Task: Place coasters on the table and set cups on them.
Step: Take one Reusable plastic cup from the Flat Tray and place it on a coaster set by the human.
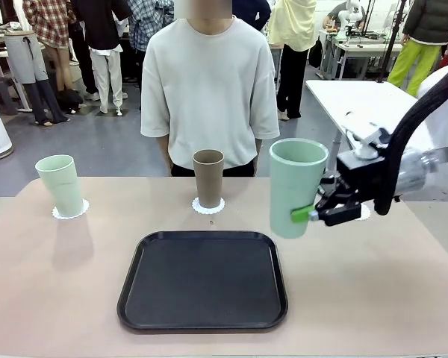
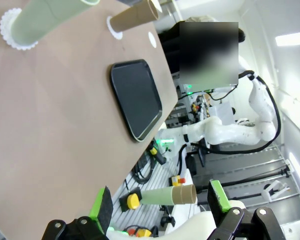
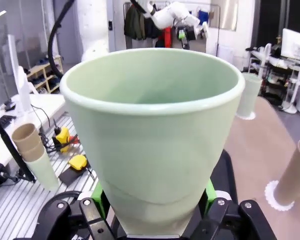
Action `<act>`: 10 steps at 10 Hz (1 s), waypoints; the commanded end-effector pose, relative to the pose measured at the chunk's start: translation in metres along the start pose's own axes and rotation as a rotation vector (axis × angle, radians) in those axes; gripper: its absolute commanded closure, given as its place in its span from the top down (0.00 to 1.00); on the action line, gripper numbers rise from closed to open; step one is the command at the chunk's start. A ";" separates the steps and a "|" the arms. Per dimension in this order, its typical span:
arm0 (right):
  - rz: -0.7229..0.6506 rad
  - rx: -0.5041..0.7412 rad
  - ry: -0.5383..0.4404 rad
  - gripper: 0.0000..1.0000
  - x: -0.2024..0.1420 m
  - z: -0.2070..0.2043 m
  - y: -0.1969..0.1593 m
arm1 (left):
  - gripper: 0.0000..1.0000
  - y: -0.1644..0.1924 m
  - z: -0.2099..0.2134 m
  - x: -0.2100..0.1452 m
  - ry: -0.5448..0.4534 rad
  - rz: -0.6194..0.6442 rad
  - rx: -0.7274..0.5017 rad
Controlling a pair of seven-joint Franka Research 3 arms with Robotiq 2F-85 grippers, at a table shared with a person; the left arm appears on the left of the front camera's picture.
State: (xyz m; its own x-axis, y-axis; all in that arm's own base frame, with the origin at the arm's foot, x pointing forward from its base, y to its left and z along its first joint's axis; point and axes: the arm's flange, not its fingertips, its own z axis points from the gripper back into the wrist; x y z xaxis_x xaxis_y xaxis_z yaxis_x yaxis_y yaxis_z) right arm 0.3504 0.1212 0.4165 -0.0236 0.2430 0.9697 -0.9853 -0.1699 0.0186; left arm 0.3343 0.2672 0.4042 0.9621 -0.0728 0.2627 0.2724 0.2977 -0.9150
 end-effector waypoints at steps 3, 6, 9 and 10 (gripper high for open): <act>0.000 0.000 0.000 0.63 0.000 0.000 0.000 | 1.00 -0.002 0.002 0.001 -0.001 -0.001 0.000; -0.010 -0.007 0.001 0.82 0.002 0.004 0.001 | 1.00 -0.002 0.002 0.001 -0.001 -0.001 0.000; -0.046 -0.225 -0.072 0.82 0.004 0.114 -0.074 | 1.00 -0.002 0.002 0.001 -0.001 -0.001 0.000; -0.046 -0.295 -0.094 0.82 0.000 0.139 -0.084 | 1.00 -0.002 0.002 0.001 -0.001 -0.001 0.000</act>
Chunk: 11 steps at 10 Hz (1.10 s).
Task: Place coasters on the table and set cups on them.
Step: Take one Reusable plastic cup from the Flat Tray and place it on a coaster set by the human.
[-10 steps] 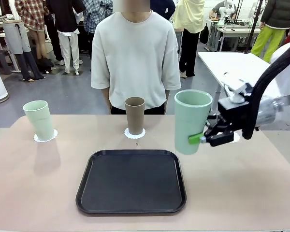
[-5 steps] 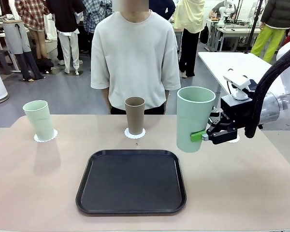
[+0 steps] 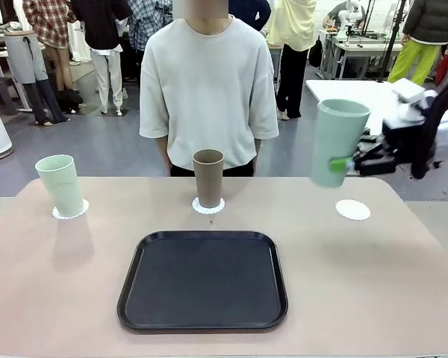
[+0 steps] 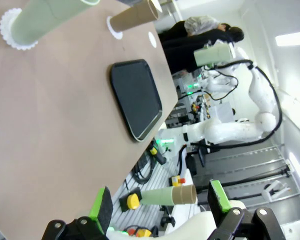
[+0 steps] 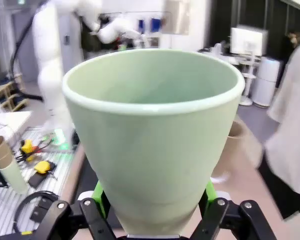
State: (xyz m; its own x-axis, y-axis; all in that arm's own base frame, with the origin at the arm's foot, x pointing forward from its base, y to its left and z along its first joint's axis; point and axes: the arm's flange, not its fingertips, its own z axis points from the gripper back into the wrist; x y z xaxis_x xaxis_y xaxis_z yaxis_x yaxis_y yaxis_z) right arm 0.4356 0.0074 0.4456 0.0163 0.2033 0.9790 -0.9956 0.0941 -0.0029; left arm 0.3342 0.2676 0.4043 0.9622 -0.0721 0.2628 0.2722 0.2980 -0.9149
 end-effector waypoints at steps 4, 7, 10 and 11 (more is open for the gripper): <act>-0.057 -0.136 -0.054 0.82 -0.008 0.062 -0.053 | 1.00 -0.002 0.001 0.001 0.000 -0.001 0.000; -0.031 -0.140 -0.042 0.82 -0.014 0.065 -0.051 | 1.00 -0.002 0.001 0.001 0.000 -0.001 0.000; -0.003 -0.089 -0.008 0.82 -0.020 0.071 -0.062 | 1.00 -0.002 0.001 0.001 0.000 -0.001 0.000; 0.022 -0.022 0.035 0.82 -0.047 0.088 -0.083 | 1.00 -0.002 0.001 0.001 0.000 -0.001 0.000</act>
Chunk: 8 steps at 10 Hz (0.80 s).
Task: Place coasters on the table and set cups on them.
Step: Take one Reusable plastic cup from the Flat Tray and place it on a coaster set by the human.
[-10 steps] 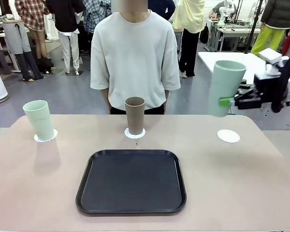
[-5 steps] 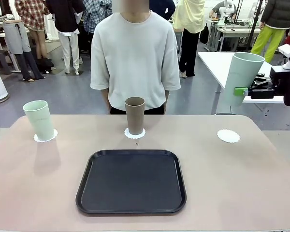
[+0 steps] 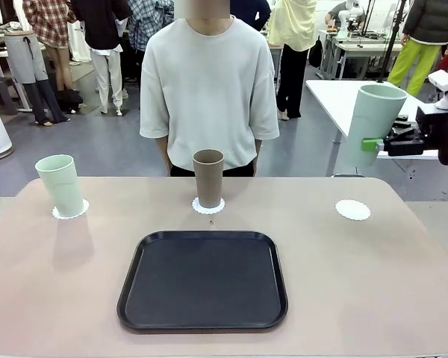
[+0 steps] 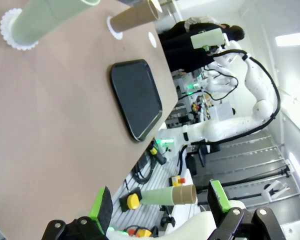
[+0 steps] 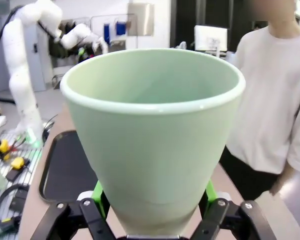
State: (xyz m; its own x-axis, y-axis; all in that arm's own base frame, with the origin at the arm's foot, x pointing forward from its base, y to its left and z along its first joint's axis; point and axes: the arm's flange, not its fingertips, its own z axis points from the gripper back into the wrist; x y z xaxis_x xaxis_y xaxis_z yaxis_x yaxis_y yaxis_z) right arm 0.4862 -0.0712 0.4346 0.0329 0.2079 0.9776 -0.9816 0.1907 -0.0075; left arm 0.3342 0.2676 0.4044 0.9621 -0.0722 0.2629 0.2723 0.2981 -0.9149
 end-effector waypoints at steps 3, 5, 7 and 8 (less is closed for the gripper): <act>0.032 0.087 -0.002 0.82 -0.082 0.036 -0.071 | 1.00 -0.002 0.001 0.001 0.000 -0.001 -0.001; -0.012 0.085 -0.038 0.82 -0.116 0.034 -0.091 | 1.00 -0.002 0.001 0.001 0.000 -0.001 -0.001; -0.039 0.081 -0.062 0.82 -0.141 0.024 -0.104 | 1.00 -0.002 0.001 0.001 0.000 -0.001 -0.001; -0.035 0.083 -0.058 0.82 -0.150 0.019 -0.105 | 1.00 -0.002 0.001 0.001 0.000 -0.001 -0.001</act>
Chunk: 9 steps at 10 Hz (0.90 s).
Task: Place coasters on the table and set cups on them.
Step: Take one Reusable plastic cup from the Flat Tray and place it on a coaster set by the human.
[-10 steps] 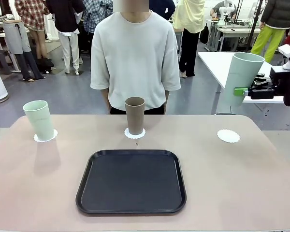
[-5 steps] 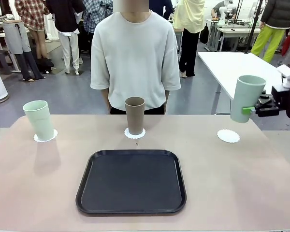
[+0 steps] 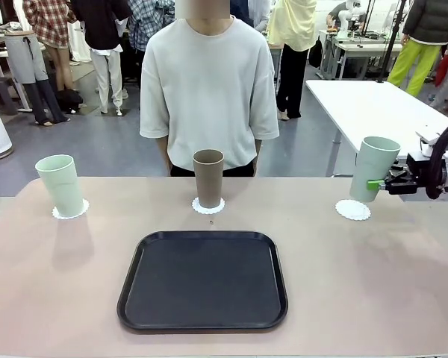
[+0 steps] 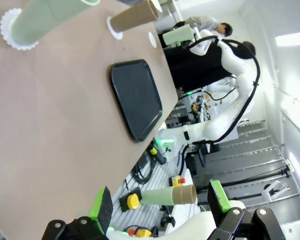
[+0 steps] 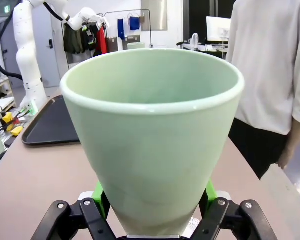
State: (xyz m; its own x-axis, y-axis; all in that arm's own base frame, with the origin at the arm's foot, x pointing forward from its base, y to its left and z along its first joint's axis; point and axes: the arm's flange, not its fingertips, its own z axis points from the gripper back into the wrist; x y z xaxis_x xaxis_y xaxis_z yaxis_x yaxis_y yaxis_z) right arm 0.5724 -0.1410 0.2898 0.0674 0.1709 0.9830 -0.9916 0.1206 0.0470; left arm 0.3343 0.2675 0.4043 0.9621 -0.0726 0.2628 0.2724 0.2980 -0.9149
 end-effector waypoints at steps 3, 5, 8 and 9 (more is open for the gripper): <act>0.012 -0.036 -0.040 0.82 -0.007 -0.006 -0.016 | 1.00 -0.002 0.001 0.001 -0.001 -0.001 0.000; -0.007 -0.009 -0.022 0.82 -0.008 -0.007 -0.007 | 1.00 -0.002 0.001 0.001 -0.001 -0.001 0.000; -0.007 -0.009 -0.022 0.82 -0.008 -0.007 -0.007 | 1.00 -0.002 0.001 0.001 -0.001 -0.001 0.000; -0.007 -0.024 -0.020 0.82 -0.009 -0.006 -0.008 | 1.00 -0.002 0.001 0.001 -0.001 -0.001 0.000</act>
State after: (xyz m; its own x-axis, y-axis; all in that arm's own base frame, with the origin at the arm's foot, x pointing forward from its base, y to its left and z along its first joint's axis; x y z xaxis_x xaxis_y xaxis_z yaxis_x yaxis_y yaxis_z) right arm 0.5804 -0.1376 0.2789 0.0723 0.1508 0.9859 -0.9881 0.1457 0.0501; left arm 0.3343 0.2675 0.4043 0.9621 -0.0726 0.2627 0.2723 0.2980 -0.9149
